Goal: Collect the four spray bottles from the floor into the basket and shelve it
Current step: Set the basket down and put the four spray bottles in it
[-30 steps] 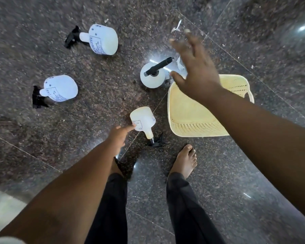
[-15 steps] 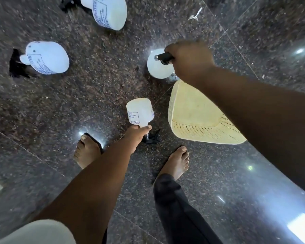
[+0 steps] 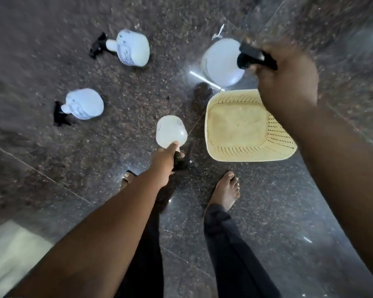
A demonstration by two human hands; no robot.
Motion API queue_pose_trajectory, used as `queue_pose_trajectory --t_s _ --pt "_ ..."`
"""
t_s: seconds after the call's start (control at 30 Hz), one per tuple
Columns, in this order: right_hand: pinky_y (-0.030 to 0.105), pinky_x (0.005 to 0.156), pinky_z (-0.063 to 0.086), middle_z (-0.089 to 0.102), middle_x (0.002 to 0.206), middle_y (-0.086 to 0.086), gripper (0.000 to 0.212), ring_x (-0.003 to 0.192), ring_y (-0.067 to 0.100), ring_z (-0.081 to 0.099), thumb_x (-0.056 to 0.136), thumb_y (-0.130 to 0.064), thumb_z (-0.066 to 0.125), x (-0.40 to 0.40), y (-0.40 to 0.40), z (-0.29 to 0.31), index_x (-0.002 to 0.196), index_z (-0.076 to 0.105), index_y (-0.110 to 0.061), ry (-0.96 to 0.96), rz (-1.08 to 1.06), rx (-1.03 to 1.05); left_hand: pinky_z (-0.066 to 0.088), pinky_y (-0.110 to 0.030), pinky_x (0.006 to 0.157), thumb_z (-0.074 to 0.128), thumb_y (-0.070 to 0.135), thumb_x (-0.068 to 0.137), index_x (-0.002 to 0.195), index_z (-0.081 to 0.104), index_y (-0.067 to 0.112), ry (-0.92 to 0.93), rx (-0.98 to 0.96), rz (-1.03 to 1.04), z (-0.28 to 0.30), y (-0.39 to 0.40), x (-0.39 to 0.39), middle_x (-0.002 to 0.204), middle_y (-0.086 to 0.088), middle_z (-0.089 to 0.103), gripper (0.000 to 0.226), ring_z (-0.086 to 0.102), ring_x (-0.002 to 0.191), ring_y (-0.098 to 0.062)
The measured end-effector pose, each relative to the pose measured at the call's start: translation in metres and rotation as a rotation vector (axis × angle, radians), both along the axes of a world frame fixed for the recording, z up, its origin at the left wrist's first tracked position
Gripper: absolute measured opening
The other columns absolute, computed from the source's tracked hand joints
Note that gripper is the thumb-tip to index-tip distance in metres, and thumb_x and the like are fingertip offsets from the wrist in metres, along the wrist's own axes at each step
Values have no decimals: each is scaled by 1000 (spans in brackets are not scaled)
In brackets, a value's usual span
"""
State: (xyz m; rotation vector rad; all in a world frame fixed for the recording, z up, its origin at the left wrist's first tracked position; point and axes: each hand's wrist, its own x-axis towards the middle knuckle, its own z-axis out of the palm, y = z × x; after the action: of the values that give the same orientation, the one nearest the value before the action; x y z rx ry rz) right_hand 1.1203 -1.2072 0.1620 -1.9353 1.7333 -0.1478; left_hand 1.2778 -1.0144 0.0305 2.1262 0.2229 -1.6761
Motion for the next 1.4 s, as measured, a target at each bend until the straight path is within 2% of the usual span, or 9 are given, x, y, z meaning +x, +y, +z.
queue_pose_trajectory --t_s 0.07,0.13,0.23,0.33,0.47,0.67,0.87,1.03,1.4 --pt "35 72 46 69 106 11 30 94 36 62 91 -24 52 -21 12 22 119 63 -25 21 -80 20 52 -37 88 59 42 86 83 65 20 20 -28 25 45 -3 0 80 1 70 23 66 86 -21" --pt "36 71 44 68 106 15 29 93 38 61 92 -23 53 -45 24 39 119 62 -25 31 -176 48 57 -25 65 59 39 89 88 65 18 28 -76 24 87 -7 -9 78 1 67 22 64 76 -18" --pt "37 73 45 69 104 16 28 91 39 61 92 -22 53 -82 42 56 119 62 -25 34 -320 79 45 -14 36 58 34 92 88 61 18 39 -112 34 137 -20 -32 71 -1 62 17 59 64 -14" --pt "33 68 39 69 101 15 26 88 37 60 92 -22 53 -113 52 52 116 63 -25 41 -401 120 53 -23 56 59 36 91 75 58 22 116 -98 -24 156 -34 -63 62 4 68 21 61 68 -15" --pt "31 67 34 68 102 17 26 80 33 54 92 -21 52 -142 55 28 116 63 -23 72 -409 196 53 -35 82 60 36 89 70 60 16 202 -9 -146 136 -64 -101 72 -4 65 28 62 70 -20" --pt "34 68 46 69 96 15 25 87 37 63 92 -23 50 -158 41 -29 113 64 -25 82 -336 282 46 -27 58 57 36 91 73 53 14 252 128 -315 69 -120 -142 77 -6 58 29 54 65 -19" --pt "38 72 49 67 106 16 30 91 38 62 93 -20 47 -155 28 -72 119 61 -22 118 -183 303 48 -29 61 55 36 92 77 54 12 198 178 -437 14 -149 -152 85 -10 63 28 61 81 -23" --pt "38 80 47 63 122 14 36 105 38 58 95 -21 47 -154 24 -97 130 56 -22 154 -117 313 47 -28 59 55 34 91 76 54 13 154 182 -466 -15 -154 -149 70 -6 59 26 55 60 -17" --pt "38 82 49 66 119 12 34 105 38 60 94 -26 49 -141 20 -112 126 58 -28 224 -136 297 45 -26 59 49 36 95 83 55 15 261 119 -392 -23 -189 -123 75 -2 67 25 60 42 -7"
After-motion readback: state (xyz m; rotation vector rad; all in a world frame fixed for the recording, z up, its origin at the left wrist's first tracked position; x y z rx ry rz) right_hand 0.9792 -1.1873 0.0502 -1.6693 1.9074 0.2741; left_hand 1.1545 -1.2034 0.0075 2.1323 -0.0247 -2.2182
